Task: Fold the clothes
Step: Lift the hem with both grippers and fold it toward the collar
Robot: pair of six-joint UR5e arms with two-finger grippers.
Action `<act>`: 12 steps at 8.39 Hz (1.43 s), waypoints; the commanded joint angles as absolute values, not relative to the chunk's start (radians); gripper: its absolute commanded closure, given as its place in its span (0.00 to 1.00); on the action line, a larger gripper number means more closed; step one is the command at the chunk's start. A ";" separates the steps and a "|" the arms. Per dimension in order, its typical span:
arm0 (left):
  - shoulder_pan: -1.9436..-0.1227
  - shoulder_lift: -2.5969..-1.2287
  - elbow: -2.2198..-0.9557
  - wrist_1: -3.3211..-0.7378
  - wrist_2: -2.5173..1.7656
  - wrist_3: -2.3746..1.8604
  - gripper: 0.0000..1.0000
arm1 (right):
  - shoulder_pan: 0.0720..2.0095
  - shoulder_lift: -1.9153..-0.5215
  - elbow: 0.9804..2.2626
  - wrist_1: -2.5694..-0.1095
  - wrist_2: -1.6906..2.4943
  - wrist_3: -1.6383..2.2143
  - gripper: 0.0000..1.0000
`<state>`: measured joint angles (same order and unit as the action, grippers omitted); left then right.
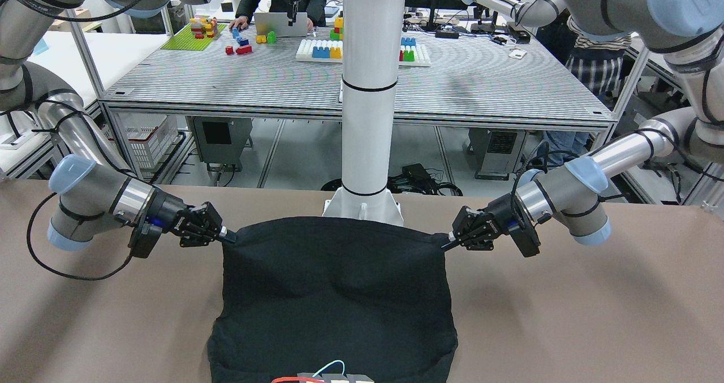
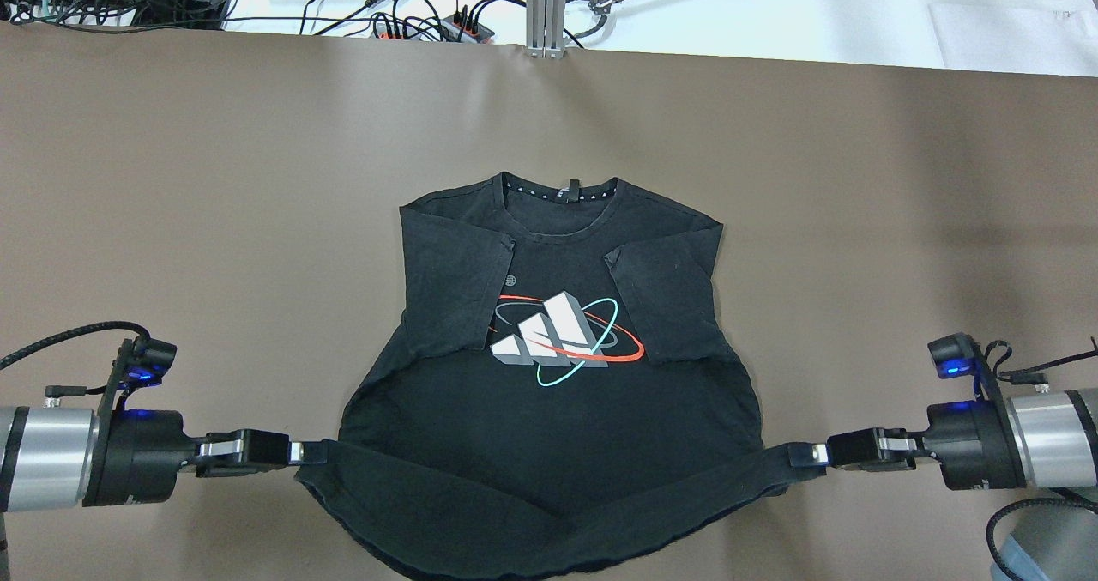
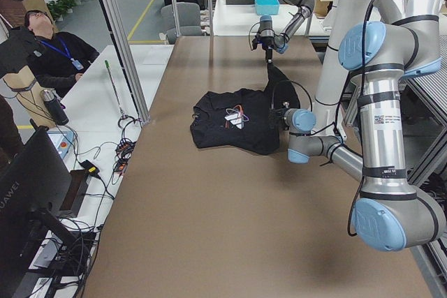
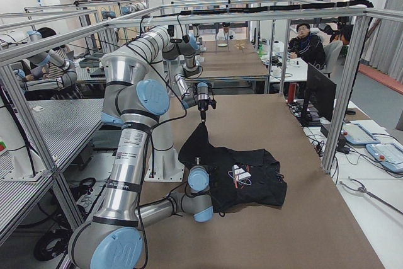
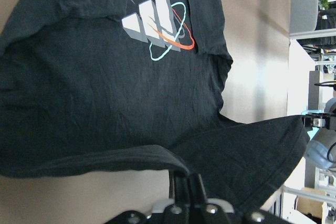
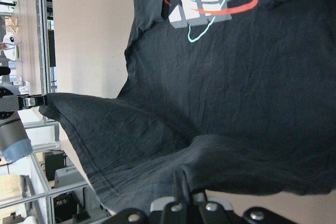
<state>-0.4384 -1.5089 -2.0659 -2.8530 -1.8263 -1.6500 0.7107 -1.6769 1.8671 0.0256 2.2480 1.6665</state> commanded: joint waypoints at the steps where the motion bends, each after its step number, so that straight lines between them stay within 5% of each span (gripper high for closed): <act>1: -0.543 -1.551 -2.052 -2.783 -1.793 -1.686 1.00 | 0.802 -1.616 1.839 -0.050 2.196 1.651 1.00; 4: -0.615 -1.590 -2.016 -2.746 -1.783 -1.684 1.00 | 0.831 -1.505 1.838 -0.259 2.067 1.617 1.00; 8: -0.647 -1.774 -1.803 -2.750 -1.706 -1.675 1.00 | 0.841 -1.453 1.804 -0.379 1.866 1.474 1.00; 12: -0.744 -1.955 -1.553 -2.750 -1.704 -1.664 1.00 | 0.845 -1.264 1.518 -0.379 1.743 1.427 1.00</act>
